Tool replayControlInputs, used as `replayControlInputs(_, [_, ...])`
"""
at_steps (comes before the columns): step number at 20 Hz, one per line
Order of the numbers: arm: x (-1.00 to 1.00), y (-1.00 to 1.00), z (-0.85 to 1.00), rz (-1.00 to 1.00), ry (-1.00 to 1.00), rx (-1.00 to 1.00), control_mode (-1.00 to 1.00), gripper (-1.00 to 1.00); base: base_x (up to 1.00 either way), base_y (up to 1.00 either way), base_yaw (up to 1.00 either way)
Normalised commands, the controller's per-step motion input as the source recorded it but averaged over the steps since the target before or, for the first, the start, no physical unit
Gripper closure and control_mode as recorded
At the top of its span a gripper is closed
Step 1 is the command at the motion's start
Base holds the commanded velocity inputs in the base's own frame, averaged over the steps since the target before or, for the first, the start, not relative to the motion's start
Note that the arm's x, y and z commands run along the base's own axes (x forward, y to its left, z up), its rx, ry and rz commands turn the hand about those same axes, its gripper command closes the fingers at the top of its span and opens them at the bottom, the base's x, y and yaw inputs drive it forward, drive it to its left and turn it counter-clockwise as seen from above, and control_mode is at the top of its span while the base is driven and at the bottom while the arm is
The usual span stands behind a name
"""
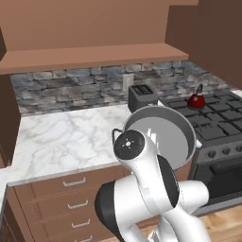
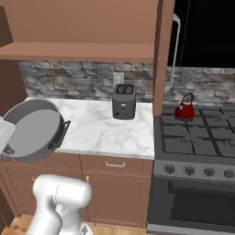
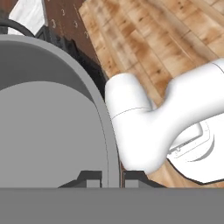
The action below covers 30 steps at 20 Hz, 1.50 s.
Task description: Pick the kettle from the cabinet and place it on a stove burner. Then pick the pot from the counter and place it on another stove burner. Finally, turn both burners on.
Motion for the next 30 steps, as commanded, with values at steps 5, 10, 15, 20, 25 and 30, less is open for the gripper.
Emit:
replayControlInputs(5, [0.00, 0.00, 0.00, 0.00, 0.00, 0.00, 1.00, 1.00, -0.24, -0.55, -0.10])
replayControlInputs(10, [0.00, 0.00, 0.00, 0.00, 0.00, 0.00, 1.00, 1.00, -0.23, -0.61, -0.10])
replayControlInputs(15, [0.00, 0.00, 0.00, 0.00, 0.00, 0.00, 1.00, 1.00, -0.45, -0.64, -0.08])
replayControlInputs(20, [0.00, 0.00, 0.00, 0.00, 0.00, 0.00, 1.00, 1.00, -0.62, -0.62, -0.08])
replayControlInputs(25, [0.00, 0.00, 0.00, 0.00, 0.00, 0.00, 1.00, 1.00, -0.50, -0.61, -0.08])
replayControlInputs(30, [0.00, 0.00, 0.00, 0.00, 0.00, 0.00, 1.00, 1.00, -0.28, -0.67, -0.06])
